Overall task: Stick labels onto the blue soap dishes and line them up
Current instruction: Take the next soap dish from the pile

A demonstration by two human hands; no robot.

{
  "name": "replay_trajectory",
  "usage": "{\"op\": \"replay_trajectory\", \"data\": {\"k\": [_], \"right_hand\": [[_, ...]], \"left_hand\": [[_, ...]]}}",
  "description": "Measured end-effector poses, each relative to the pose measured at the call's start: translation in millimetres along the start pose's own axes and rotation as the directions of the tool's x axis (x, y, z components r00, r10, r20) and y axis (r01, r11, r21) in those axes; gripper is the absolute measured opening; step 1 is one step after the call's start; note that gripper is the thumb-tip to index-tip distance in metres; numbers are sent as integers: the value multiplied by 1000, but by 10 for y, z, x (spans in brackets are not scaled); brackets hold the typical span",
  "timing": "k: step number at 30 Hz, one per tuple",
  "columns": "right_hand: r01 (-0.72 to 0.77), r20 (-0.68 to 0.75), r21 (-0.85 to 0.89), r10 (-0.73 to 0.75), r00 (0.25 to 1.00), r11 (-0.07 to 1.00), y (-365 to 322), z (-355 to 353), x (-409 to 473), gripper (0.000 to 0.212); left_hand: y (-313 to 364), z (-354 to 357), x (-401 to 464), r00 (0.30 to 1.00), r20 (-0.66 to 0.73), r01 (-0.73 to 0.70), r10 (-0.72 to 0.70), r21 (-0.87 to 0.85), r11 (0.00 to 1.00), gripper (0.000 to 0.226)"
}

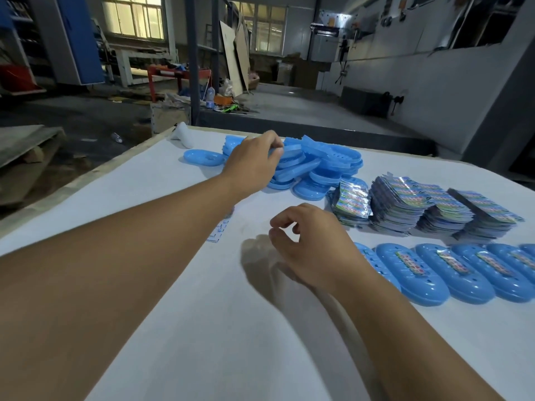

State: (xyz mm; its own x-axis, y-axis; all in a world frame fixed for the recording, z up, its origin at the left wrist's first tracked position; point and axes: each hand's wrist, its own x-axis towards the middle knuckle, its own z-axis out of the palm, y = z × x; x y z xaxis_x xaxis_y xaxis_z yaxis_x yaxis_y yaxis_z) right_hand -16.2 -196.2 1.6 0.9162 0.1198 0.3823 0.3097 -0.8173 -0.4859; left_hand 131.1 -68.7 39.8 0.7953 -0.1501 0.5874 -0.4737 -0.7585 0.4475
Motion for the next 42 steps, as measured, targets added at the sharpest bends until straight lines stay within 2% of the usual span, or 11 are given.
{"op": "replay_trajectory", "data": {"k": [4, 8, 13, 18, 21, 24, 26, 28, 33, 38, 42], "right_hand": [[-37, -46, 37, 39, 998, 999, 8, -23, -3, 19], [-53, -188, 102, 72, 979, 993, 5, -62, 25, 36], [-26, -278, 148, 67, 958, 989, 31, -97, 33, 66], [-12, -138, 100, 26, 990, 995, 15, -85, 4, 66], [-34, -85, 37, 37, 996, 999, 30, -84, -5, 61], [-55, -11, -75, 54, 998, 996, 73, -112, 14, 62], [-54, 47, -94, 58, 997, 994, 103, -127, 20, 64], [-53, 96, -81, 61, 994, 995, 129, -125, 13, 67], [-36, 200, -174, 72, 977, 984, 166, -88, -3, 69], [-85, 131, -226, 116, 985, 971, 189, -178, 64, 68], [-191, -25, -340, 195, 981, 921, 376, -404, 167, 38]], "left_hand": [[52, -225, -151, 1000, -24, 5, -9, -158, 987, 19], [128, -381, -413, 969, -68, 193, -238, -399, 896, 19], [203, -443, -880, 785, 174, 535, -595, -676, 507, 30], [282, -507, -1182, 668, 418, 614, -615, -778, 137, 27], [273, -537, -1226, 647, 498, 639, -578, -767, 54, 23], [145, -542, -1198, 699, 415, 686, -582, -621, 380, 24], [17, -522, -1189, 811, 253, 584, -528, -417, 697, 25], [-39, -531, -1215, 897, 199, 438, -394, -287, 852, 35], [-127, -466, -1248, 906, 419, 112, -60, -101, 989, 63], [-148, -445, -1205, 881, 473, 79, -33, -78, 994, 66], [-167, -432, -1198, 880, 473, 76, -38, -61, 995, 63]]}}
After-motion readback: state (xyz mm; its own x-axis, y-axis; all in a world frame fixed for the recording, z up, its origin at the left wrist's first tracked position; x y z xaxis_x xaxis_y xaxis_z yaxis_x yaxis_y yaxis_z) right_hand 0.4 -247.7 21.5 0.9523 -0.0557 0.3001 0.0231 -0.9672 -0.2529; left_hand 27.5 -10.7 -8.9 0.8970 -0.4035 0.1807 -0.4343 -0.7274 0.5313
